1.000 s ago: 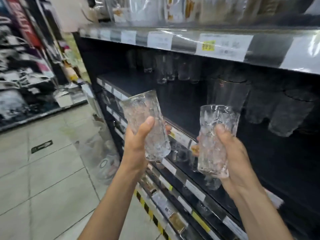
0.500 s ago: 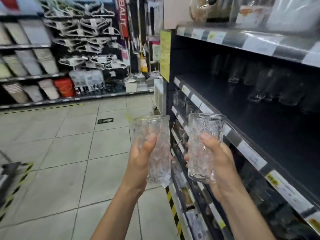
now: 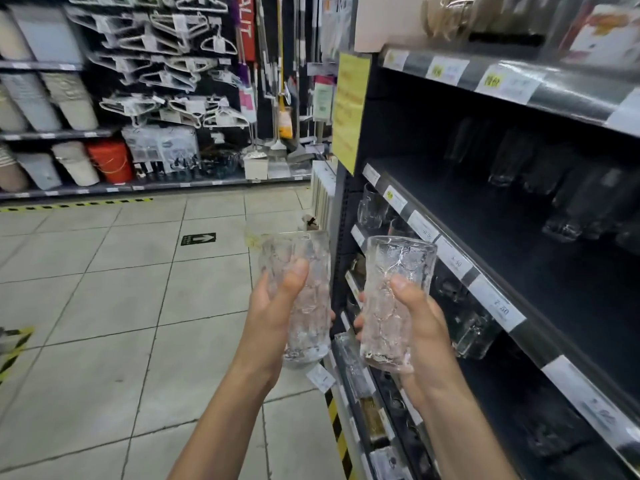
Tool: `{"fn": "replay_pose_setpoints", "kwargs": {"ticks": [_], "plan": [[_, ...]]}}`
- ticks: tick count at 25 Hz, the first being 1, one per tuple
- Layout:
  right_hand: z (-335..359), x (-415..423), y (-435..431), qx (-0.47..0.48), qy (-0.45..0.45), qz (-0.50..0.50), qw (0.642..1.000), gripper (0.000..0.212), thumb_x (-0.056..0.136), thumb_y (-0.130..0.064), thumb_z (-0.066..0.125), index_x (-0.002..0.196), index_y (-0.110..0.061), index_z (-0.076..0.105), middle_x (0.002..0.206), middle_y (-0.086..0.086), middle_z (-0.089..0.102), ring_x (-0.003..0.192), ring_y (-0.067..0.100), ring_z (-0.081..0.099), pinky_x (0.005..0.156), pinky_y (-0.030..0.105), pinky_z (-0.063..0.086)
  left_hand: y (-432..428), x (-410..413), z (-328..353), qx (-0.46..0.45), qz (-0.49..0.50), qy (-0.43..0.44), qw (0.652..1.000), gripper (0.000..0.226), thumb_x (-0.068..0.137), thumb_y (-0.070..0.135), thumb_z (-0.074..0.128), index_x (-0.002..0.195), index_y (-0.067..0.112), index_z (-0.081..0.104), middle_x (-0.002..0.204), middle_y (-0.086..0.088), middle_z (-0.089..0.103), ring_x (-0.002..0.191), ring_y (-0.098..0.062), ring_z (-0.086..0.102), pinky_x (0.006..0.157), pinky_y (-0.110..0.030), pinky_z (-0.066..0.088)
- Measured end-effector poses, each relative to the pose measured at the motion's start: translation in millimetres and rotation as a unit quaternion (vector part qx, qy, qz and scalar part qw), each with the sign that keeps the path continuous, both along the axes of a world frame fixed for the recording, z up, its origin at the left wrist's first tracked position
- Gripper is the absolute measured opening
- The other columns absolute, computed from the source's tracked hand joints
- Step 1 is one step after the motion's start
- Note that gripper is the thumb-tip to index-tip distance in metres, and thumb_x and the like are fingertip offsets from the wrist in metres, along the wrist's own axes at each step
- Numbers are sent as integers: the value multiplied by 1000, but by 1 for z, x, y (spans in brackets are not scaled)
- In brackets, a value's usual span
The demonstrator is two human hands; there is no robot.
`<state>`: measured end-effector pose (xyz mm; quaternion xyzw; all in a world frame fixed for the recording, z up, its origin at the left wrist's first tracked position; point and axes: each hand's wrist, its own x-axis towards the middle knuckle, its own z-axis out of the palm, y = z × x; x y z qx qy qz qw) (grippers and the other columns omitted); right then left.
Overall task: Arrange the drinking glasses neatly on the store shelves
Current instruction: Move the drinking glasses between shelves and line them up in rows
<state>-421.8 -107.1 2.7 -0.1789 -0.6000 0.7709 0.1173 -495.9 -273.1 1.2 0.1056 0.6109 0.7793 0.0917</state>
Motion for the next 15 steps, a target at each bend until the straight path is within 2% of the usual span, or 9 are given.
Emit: {"fn": "replay_pose_setpoints", "kwargs": {"ticks": [4,7,10,12,15], "plan": [[-6,-52,15,-6,5,-40,999,95,53,-79,76,130,-27,58,130,6,64,123,36,58,103,65,42,19,-54,-4,7,-18,0,1000,83,69,77,70,133,26,59,130,-7,67,124,-36,59,106,-65,40],[-6,-96,36,-14,9,-69,997,96,54,-79,76,131,-25,57,128,9,65,120,37,60,101,64,44,43,-108,-5,4,-34,8,999,79,71,76,68,132,26,61,128,-6,68,123,-35,60,106,-64,40],[-1,-139,67,-12,21,-98,995,87,60,-72,75,128,-20,59,116,12,70,101,33,69,92,57,52,81,-160,0,-10,-63,24,998,78,71,76,67,134,31,58,131,4,67,127,-20,59,110,-53,40],[9,-166,87,-18,26,-114,993,84,61,-69,74,127,-20,60,113,10,72,96,30,71,88,54,54,107,-193,6,-21,-85,24,996,88,66,80,67,138,33,54,136,10,63,129,-11,56,111,-48,40],[23,-200,120,-11,46,-175,983,83,61,-65,72,126,-16,59,110,10,73,88,26,73,73,43,58,154,-243,15,-32,-144,27,989,97,64,82,68,142,28,49,142,2,59,133,-21,53,111,-55,39]]}}
